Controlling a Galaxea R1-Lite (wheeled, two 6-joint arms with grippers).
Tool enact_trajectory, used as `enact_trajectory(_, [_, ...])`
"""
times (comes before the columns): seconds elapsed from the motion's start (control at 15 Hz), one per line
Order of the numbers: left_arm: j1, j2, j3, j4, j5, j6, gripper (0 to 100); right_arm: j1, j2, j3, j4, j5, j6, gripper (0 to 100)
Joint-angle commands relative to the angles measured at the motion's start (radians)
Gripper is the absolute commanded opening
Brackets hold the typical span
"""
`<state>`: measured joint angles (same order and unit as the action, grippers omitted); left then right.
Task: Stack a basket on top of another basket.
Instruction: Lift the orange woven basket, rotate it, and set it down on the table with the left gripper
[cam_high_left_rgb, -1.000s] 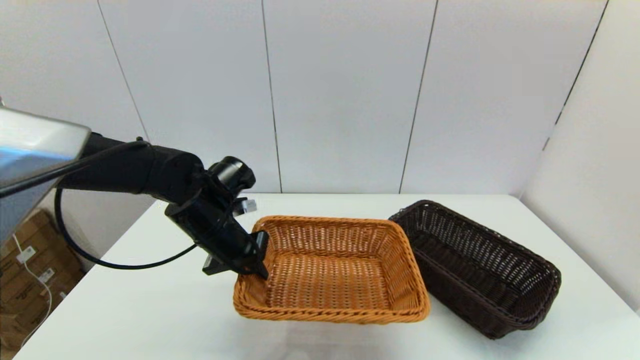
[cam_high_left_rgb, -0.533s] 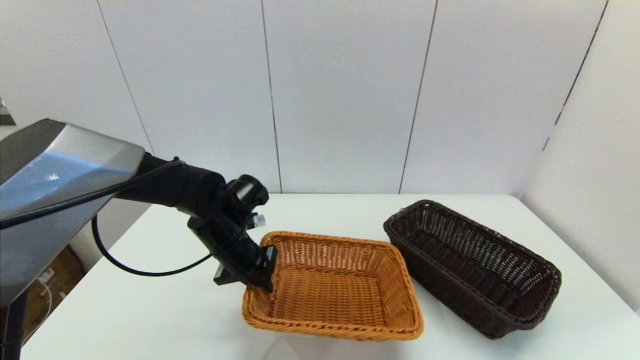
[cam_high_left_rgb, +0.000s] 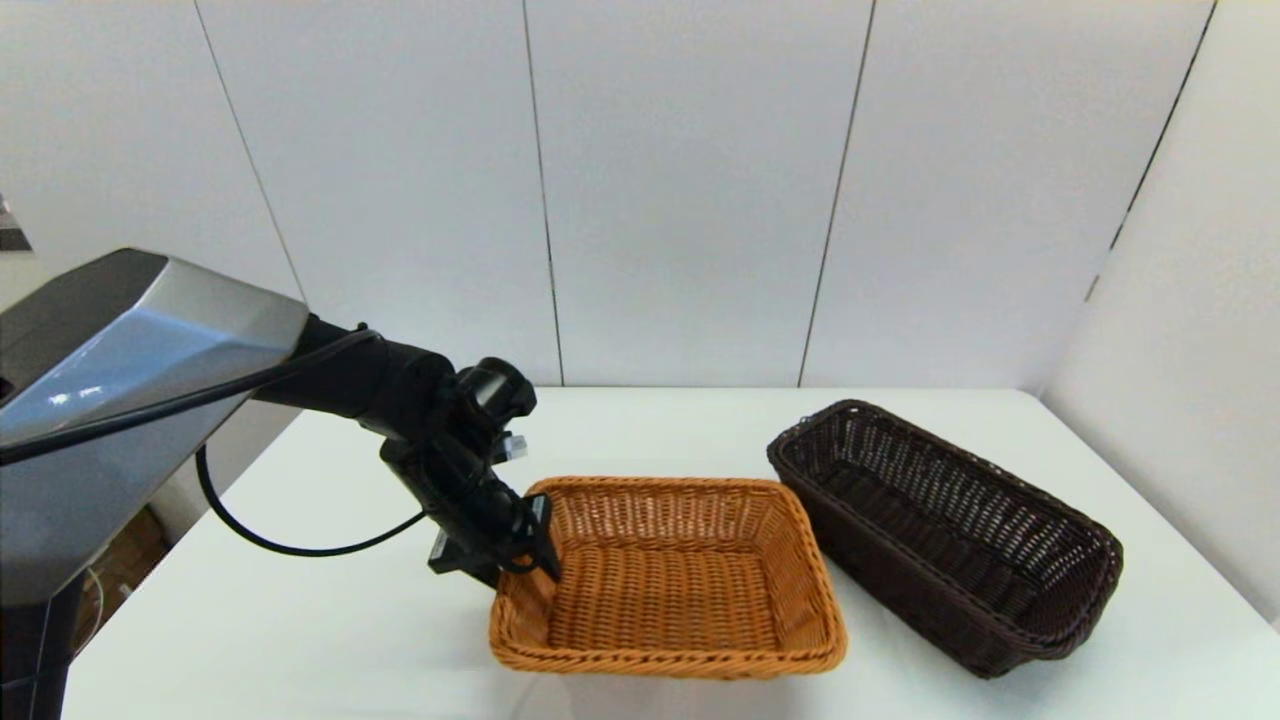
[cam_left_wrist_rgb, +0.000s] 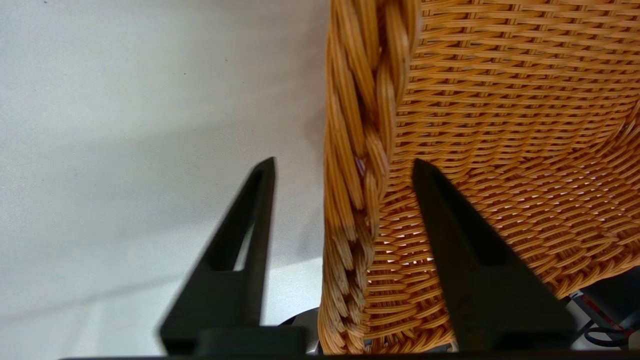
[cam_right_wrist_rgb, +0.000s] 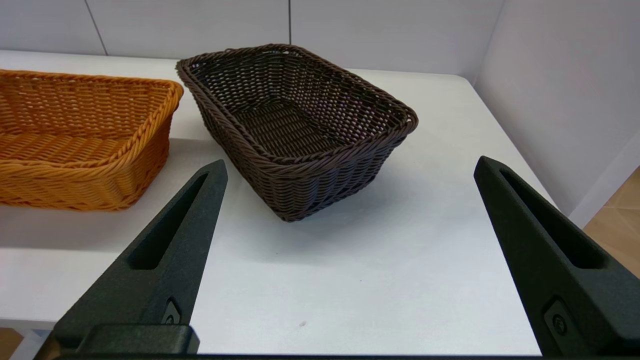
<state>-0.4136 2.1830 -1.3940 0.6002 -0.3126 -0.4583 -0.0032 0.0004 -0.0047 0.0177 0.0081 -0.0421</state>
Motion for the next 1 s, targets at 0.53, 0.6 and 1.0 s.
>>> enact_trajectory(0.53, [0.105,-0.273,-0.017,0.079,-0.003,0.038,100,0.000,0.000,0.000,-0.001,0.000,0.001,100])
enact_trajectory(0.6, [0.136,-0.324,-0.017,0.116,-0.003,0.056,100,0.000,0.000,0.000,-0.001,0.000,0.001,100])
enact_trajectory(1.0, [0.197,-0.658,0.087,0.259,0.001,0.078,100,0.000,0.000,0.000,-0.002,0.000,0.004,100])
